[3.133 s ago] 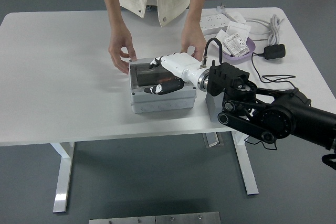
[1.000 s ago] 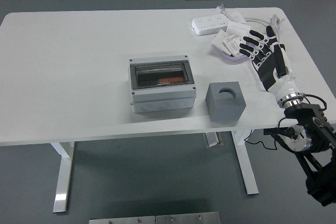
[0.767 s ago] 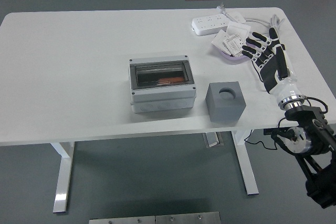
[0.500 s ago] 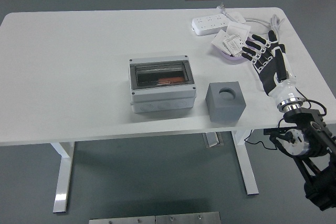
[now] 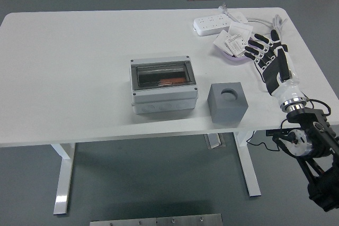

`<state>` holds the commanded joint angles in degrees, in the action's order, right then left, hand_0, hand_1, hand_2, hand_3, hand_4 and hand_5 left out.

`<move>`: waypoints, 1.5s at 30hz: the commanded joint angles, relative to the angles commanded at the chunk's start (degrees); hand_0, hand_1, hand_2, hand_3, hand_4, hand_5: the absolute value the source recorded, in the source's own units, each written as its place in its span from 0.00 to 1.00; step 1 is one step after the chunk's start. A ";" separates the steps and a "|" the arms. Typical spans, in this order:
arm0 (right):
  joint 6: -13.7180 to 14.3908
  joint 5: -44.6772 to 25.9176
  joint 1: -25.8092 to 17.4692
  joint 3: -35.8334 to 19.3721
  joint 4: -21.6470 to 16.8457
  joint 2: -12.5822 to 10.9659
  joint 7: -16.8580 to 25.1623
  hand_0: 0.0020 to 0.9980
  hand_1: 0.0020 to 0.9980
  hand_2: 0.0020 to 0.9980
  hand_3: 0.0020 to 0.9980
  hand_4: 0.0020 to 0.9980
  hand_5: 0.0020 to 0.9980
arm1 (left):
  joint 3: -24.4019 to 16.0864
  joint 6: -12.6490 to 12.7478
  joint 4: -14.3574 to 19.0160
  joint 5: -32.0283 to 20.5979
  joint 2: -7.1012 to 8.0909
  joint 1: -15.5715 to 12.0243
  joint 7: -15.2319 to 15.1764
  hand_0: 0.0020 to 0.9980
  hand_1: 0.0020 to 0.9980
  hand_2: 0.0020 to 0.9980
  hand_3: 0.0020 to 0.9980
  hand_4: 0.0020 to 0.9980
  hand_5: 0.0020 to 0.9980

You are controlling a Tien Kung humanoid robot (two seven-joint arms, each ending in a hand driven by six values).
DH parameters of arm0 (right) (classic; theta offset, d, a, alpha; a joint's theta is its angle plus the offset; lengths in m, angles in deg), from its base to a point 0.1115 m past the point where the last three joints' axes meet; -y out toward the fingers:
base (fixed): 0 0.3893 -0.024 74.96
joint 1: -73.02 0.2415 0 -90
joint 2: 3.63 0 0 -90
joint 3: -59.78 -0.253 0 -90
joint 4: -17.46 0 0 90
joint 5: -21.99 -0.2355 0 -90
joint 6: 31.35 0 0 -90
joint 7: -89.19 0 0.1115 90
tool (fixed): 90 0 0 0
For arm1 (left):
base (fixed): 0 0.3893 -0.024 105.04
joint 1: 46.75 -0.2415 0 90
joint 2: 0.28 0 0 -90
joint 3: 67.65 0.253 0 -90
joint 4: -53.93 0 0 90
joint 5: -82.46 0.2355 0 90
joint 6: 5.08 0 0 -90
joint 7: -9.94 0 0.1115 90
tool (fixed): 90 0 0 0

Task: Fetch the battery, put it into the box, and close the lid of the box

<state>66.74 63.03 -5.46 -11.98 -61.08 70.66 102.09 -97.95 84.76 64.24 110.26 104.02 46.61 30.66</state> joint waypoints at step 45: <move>-0.28 -0.65 -1.21 -0.58 0.08 1.60 -0.15 0.72 0.66 0.65 0.65 0.86 0.76 | -0.88 -0.23 0.00 0.14 3.31 0.58 0.07 0.57 0.59 0.50 0.56 0.52 0.00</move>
<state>66.46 62.38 -6.67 -12.56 -61.00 72.26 101.94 -98.83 84.54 64.24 110.39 107.33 47.19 30.72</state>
